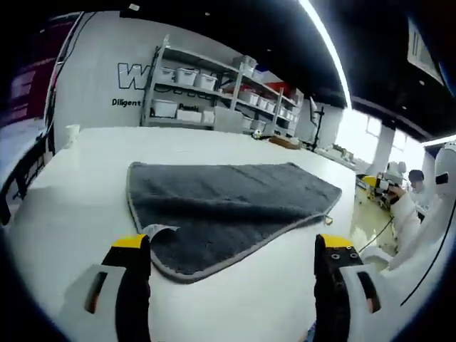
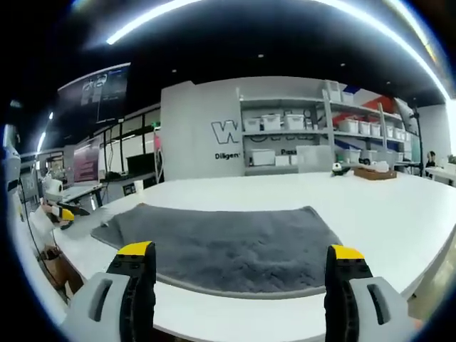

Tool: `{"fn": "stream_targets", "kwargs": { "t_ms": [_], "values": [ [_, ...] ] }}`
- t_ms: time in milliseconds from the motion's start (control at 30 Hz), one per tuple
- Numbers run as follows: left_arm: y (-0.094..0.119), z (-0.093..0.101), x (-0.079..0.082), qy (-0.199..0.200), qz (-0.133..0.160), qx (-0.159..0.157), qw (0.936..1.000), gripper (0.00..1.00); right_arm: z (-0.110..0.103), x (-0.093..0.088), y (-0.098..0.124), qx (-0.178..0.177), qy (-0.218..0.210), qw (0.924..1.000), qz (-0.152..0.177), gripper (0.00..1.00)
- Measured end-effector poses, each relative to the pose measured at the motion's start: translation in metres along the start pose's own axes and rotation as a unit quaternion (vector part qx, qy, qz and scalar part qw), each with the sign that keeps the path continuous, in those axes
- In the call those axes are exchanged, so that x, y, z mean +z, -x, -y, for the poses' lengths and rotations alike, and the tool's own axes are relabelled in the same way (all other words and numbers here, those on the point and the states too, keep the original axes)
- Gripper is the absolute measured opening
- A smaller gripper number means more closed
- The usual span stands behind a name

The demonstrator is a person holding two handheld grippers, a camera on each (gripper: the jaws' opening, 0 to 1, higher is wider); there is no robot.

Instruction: Open the folded towel by lifting each exposed corner and separating the folded layers until the towel lies flat within the target outline without major curled edges

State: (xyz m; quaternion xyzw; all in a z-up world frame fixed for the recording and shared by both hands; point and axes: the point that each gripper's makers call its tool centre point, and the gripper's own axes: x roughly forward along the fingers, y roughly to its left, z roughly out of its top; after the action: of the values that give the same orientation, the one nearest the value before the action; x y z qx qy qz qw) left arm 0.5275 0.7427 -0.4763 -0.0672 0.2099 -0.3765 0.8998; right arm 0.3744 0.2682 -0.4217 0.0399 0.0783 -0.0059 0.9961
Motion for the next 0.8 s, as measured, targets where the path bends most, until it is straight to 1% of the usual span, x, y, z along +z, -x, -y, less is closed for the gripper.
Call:
{"fn": "stream_targets", "kwargs": {
  "t_ms": [67,167,233,267,300,333,400,467,567,600,633,667,733,800],
  "values": [
    [-0.001,-0.014,-0.006,0.03,0.018,0.023,0.9991,0.86,-0.002,-0.001,0.001,0.001,0.001,1.0,-0.001,0.99],
    [0.0,-0.027,-0.009,0.049,0.035,0.048,0.997,0.77,-0.004,-0.001,0.003,0.0,0.0,1.0,0.0,0.99],
    [0.001,-0.036,-0.011,0.066,0.045,0.073,0.9941,0.68,-0.004,-0.001,0.004,-0.001,-0.001,1.0,0.001,0.99],
    [-0.001,-0.037,-0.012,0.052,0.049,0.077,0.9945,0.64,-0.005,-0.001,0.004,-0.001,-0.001,1.0,0.0,0.99],
    [-0.003,-0.041,-0.015,0.045,0.041,0.087,0.9943,0.58,-0.005,-0.002,0.004,-0.001,-0.001,1.0,0.0,0.99],
    [-0.003,-0.044,-0.02,0.043,0.028,0.099,0.9938,0.55,-0.005,-0.002,0.003,-0.001,-0.001,1.0,0.0,0.99],
    [-0.006,-0.049,-0.026,0.04,0.015,0.116,0.9923,0.52,-0.006,-0.003,0.003,0.0,-0.001,1.0,-0.001,0.99],
    [-0.011,-0.052,-0.029,0.042,0.012,0.123,0.9914,0.48,-0.006,-0.004,0.003,0.0,-0.001,1.0,-0.002,0.99],
    [-0.015,-0.056,-0.033,0.044,0.008,0.137,0.9896,0.36,-0.007,-0.005,0.002,0.0,-0.002,1.0,-0.005,0.99],
    [-0.014,-0.059,-0.036,0.042,-0.001,0.147,0.9882,0.32,-0.006,-0.005,0.002,0.0,-0.002,1.0,-0.005,0.99],
    [-0.012,-0.062,-0.042,0.041,-0.017,0.161,0.986,0.29,-0.006,-0.005,0.001,0.0,-0.002,1.0,-0.006,0.99],
    [-0.014,-0.063,-0.038,0.043,-0.002,0.164,0.9855,0.28,-0.006,-0.006,0.001,0.0,-0.002,1.0,-0.007,0.99],
    [-0.017,-0.069,-0.039,0.025,-0.013,0.18,0.9833,0.26,-0.006,-0.006,0.001,0.001,-0.002,1.0,-0.007,0.99],
    [-0.018,-0.072,-0.041,-0.01,-0.029,0.197,0.98,0.21,-0.006,-0.006,0.0,0.001,-0.004,1.0,-0.006,0.99]
  ]
}}
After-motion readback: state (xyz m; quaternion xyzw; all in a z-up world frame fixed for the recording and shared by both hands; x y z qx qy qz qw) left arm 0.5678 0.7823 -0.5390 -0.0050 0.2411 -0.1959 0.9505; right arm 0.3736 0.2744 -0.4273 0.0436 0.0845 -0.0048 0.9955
